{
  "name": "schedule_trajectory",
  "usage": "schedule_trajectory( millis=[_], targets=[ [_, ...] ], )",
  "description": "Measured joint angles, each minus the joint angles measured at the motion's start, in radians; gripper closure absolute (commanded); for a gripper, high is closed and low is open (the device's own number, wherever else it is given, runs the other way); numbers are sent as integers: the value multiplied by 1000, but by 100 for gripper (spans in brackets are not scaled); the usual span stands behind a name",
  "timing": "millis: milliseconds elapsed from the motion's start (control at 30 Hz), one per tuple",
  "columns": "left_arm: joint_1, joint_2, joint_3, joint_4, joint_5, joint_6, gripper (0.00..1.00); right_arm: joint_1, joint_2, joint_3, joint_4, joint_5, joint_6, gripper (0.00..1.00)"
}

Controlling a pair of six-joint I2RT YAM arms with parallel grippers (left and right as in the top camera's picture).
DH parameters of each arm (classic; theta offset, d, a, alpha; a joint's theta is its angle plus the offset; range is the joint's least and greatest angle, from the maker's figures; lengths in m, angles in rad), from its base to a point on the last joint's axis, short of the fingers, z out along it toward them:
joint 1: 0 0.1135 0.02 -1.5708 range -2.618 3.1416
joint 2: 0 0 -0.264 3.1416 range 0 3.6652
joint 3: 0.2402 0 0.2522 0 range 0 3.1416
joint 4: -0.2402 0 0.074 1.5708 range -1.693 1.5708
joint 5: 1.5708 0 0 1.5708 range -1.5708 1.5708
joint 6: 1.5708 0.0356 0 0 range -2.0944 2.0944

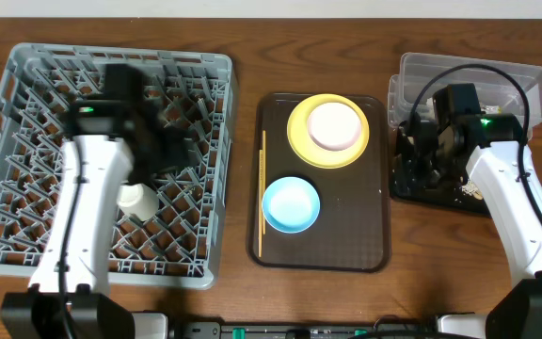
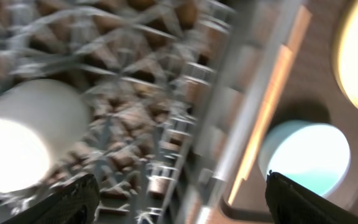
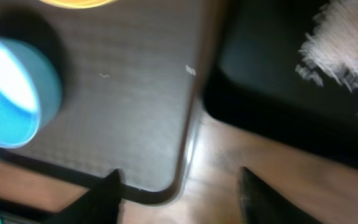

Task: Sort waste into correct bins and load items into the dishwasher
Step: 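Reach left gripper to the blue bowl and grasp its rim, then carry blue bowl left and set it in the dish rack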

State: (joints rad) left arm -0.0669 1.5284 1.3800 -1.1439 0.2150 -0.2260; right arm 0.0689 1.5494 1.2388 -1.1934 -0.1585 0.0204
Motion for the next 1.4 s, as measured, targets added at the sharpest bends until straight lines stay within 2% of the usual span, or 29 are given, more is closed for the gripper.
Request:
schedule_trajectory(
  millis=[67, 167, 433, 733, 800, 867, 933, 1100, 1233, 1300, 1400],
  targets=[
    [-91, 0, -2, 15, 1, 3, 12, -2, 0, 0, -23, 63, 21, 11],
    [-223, 0, -17, 54, 4, 7, 12, -19, 0, 0, -32, 109, 48, 1],
    [-556, 32, -45, 171, -44, 14, 12, -63, 0, 0, -40, 159, 74, 1],
    [-758, 199, -46, 274, -129, 16, 14, -74, 0, 0, -47, 163, 83, 1],
    [-780, 255, -46, 285, -137, 12, 19, -74, 0, 0, -49, 163, 83, 1],
    [-797, 308, -46, 295, -140, 7, 35, -74, 0, 0, -50, 163, 83, 1],
    [-810, 349, -47, 307, -138, 2, 46, -74, 0, 0, -51, 163, 83, 1],
    [-840, 409, -47, 321, -135, -2, 60, -74, 0, 0, -53, 163, 83, 1],
    [-846, 417, -47, 326, -136, -7, 80, -74, 0, 0, -55, 163, 83, 1],
    [-846, 417, -47, 326, -140, -6, 93, -74, 0, 0, -55, 163, 83, 1],
    [-846, 416, -46, 316, -151, -2, 94, -74, 0, 0, -55, 164, 83, 1]
  ],
)
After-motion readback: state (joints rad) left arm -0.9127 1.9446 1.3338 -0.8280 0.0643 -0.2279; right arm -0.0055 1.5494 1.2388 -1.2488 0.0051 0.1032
